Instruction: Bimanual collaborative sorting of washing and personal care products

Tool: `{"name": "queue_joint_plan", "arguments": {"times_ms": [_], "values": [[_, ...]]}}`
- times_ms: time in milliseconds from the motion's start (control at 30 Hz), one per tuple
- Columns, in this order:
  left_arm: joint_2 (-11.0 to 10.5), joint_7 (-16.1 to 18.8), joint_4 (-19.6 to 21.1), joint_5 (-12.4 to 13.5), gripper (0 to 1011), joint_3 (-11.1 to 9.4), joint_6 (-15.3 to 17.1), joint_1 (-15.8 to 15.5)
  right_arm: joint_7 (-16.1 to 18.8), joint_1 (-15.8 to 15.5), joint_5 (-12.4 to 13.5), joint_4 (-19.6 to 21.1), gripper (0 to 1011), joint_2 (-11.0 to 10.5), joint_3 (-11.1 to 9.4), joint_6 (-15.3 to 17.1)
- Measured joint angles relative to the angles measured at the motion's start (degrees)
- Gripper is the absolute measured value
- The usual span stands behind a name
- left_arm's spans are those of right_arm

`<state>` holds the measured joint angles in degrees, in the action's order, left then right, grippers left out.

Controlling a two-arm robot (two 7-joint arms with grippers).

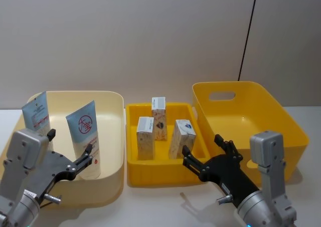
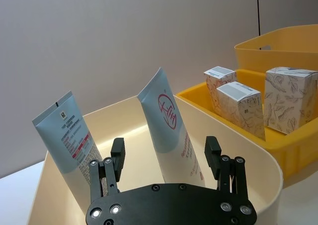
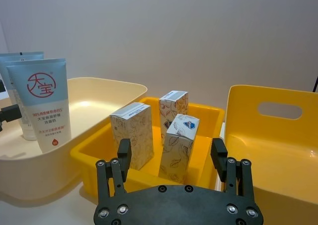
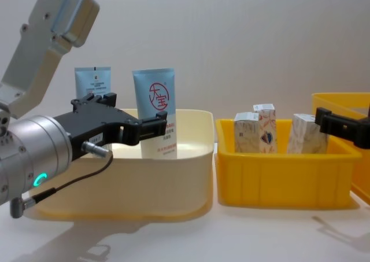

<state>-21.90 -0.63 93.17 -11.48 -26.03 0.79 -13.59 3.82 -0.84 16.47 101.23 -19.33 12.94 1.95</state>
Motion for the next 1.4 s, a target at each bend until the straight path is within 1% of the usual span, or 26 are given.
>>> {"name": "queue_joint_plan", "arguments": {"times_ms": [967, 1167, 1400], "values": [[0.0, 0.0, 0.0, 0.0, 1002, 0.0, 0.0, 0.0, 0.0, 0.0, 0.1, 0.0, 998, 0.1, -0.1, 0.0], [0.0, 0.0, 0.0, 0.0, 1002, 0.0, 0.0, 0.0, -0.1, -0.1, 1.2, 0.5, 998, 1.1, -1.0, 0.3], [0.0, 0.0, 0.0, 0.0, 1002, 0.0, 0.0, 0.0, -0.7, -0.1, 3.6, 1.4, 998, 2.8, -2.4, 0.8]]}}
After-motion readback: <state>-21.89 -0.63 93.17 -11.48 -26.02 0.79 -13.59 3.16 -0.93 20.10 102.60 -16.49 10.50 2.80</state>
